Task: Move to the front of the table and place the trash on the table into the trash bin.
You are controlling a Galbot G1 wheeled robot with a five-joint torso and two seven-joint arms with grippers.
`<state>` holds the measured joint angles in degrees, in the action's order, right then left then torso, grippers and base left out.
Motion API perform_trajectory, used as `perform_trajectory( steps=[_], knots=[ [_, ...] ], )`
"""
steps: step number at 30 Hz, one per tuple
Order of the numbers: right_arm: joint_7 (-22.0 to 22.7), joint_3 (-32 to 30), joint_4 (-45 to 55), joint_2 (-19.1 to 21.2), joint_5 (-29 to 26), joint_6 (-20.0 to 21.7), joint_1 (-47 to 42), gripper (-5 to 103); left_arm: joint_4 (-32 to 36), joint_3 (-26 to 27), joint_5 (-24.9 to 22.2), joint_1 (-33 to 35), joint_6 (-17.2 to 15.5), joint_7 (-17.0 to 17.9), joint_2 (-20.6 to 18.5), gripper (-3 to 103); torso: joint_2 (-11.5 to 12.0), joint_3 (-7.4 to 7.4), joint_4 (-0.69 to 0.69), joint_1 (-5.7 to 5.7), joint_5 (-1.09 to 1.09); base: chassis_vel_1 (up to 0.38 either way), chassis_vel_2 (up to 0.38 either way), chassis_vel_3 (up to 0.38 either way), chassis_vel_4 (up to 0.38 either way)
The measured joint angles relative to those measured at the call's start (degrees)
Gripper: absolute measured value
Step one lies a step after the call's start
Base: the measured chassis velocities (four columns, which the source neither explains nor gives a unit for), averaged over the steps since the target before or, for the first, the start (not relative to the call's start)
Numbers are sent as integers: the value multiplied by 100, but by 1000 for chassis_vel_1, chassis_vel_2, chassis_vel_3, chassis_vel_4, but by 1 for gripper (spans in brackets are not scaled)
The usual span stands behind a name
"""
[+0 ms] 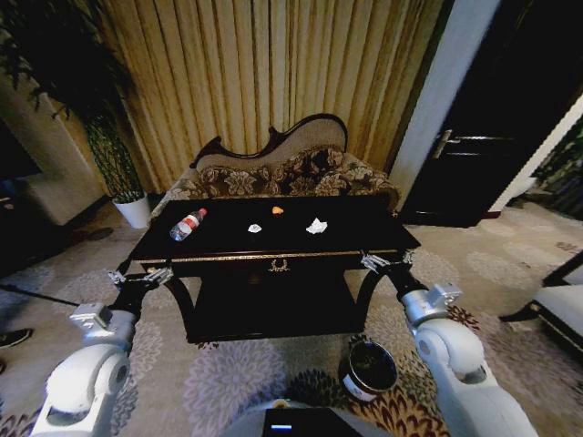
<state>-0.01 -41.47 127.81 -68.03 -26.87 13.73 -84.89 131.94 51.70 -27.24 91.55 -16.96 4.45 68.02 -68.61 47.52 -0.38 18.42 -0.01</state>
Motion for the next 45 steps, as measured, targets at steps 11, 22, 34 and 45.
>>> perform_trajectory(
  steps=[11,22,34,45],
  knots=[
    [0,44,63,-30,48,-2,-22,100,-49,13,-23,28,34,-2,-10,100,0,0,1,0,0,-104,107,117,-109],
    [0,53,80,-34,85,-3,-73,100,-41,21,-32,50,42,-4,19,100,0,0,1,0,0,-102,109,106,-106],
    [0,188,94,-82,63,-27,93,100,88,57,-14,105,43,0,86,100,0,0,0,1,-1,-44,40,41,-43],
    [1,1118,-607,58,62,417,1051,100,125,143,27,232,43,38,106,100,0,0,1,1,-1,0,0,0,0]
  ],
)
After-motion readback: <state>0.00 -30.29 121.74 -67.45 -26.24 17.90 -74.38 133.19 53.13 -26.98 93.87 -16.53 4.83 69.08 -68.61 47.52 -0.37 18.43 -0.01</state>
